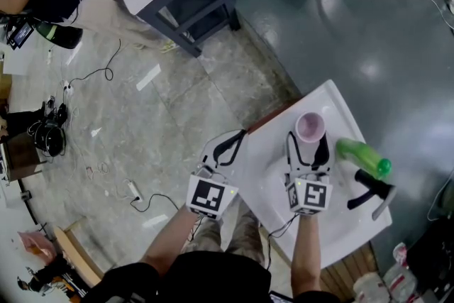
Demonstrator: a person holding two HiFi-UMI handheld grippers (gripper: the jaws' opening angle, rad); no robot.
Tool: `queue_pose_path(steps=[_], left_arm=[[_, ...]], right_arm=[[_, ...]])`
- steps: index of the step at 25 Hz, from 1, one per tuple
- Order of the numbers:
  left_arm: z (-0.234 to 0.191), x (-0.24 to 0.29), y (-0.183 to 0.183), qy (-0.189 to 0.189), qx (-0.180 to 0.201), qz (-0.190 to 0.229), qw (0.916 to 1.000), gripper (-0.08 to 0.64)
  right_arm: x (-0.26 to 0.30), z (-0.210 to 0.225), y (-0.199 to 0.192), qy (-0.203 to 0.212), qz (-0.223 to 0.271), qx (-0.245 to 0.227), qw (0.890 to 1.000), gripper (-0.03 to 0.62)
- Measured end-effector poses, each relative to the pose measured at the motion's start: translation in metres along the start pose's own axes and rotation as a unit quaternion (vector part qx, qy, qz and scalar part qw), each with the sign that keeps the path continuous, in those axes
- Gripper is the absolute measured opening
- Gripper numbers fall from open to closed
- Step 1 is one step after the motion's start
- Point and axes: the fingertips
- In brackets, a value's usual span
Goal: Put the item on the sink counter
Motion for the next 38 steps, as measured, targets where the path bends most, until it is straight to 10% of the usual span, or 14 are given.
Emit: queue_pose_path(steps=[38], left_arm=[[0.07, -0.113, 0.079, -0.06, 0.053, 0.086, 0.9931, 0.002]], right_arm=[[-0.131, -0.02, 0.105, -0.052, 0.063, -0.025, 0.996, 0.307]])
Point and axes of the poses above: the fingertips, and each gripper's own axes: x forward along the fingers, z to its right, y out of its top, and after that the axes turned 9 degrees about -x, right-handed
